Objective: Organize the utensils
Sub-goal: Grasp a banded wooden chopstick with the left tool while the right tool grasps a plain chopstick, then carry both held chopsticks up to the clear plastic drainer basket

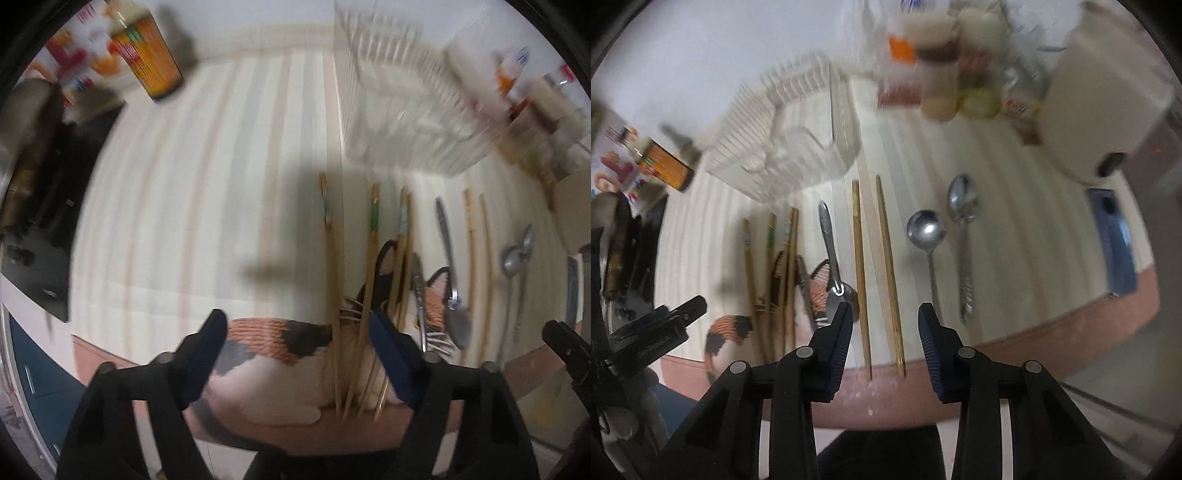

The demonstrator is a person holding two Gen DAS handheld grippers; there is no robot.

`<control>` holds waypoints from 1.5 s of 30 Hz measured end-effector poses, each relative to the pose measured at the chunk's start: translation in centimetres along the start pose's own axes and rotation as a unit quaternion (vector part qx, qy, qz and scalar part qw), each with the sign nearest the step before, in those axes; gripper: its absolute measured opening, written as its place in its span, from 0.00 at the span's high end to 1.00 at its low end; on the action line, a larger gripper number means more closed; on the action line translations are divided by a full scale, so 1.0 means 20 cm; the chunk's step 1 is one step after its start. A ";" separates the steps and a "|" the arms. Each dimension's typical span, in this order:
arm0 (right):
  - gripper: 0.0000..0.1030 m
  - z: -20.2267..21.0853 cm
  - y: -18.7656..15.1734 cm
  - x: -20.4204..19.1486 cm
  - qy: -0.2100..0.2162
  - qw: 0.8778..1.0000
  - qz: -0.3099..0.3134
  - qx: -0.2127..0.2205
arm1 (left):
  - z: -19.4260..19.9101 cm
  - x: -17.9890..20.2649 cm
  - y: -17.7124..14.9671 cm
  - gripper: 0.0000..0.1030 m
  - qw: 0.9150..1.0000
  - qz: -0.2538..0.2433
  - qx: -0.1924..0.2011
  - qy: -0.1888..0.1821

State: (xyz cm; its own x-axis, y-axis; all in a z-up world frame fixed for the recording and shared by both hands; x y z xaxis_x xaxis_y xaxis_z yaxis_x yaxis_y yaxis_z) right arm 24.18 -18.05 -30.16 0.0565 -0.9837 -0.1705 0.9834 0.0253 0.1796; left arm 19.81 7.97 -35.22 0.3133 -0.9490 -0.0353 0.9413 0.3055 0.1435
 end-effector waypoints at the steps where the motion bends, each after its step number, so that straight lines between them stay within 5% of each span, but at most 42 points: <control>1: 0.63 -0.06 0.02 0.00 -0.001 1.000 0.001 -0.010 | -0.06 0.01 0.00 0.32 1.000 0.001 -0.014 0.000; 7: 0.62 -0.39 0.07 -0.01 -0.025 0.997 0.018 -0.071 | -0.27 0.05 0.01 0.51 0.998 -0.010 -0.064 0.005; 12: 0.65 -0.55 0.06 0.00 -0.053 0.993 0.036 -0.104 | -0.28 0.10 0.00 0.95 0.998 -0.022 -0.055 -0.010; 15: 0.93 -0.57 0.04 -0.03 -0.079 0.990 0.065 -0.095 | -0.26 0.07 -0.06 0.96 0.998 -0.025 -0.058 0.010; 24: 0.93 -0.56 -0.12 -0.02 -0.080 0.985 0.090 -0.123 | -0.18 0.00 -0.30 0.95 0.998 -0.018 -0.060 0.011; 39: 0.93 -0.58 -0.10 -0.01 -0.084 0.984 0.099 -0.124 | -0.24 0.09 -0.20 0.96 0.997 -0.038 -0.053 0.038; 45: 0.94 -0.50 -0.14 -0.05 -0.070 0.987 0.093 -0.108 | -0.13 0.18 -0.21 0.96 0.998 -0.032 -0.023 0.040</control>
State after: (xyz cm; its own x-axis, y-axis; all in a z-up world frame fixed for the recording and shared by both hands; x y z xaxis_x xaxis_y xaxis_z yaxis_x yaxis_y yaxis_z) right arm 23.06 -15.42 -40.15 0.2296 -0.9732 -0.0154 0.9730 0.2299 -0.0193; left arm 17.18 3.53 -38.49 0.2595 -0.9580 -0.1218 0.9640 0.2493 0.0930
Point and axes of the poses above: each gripper's, at about its wrist camera, not at the fingertips, and z roughly against the way its jaws point, x to its right, y to its top, the point moved 8 cm from there along -z, roughly the way its jaws point, and after that the axes turned 4 degrees about -z, right-handed, at the moved point
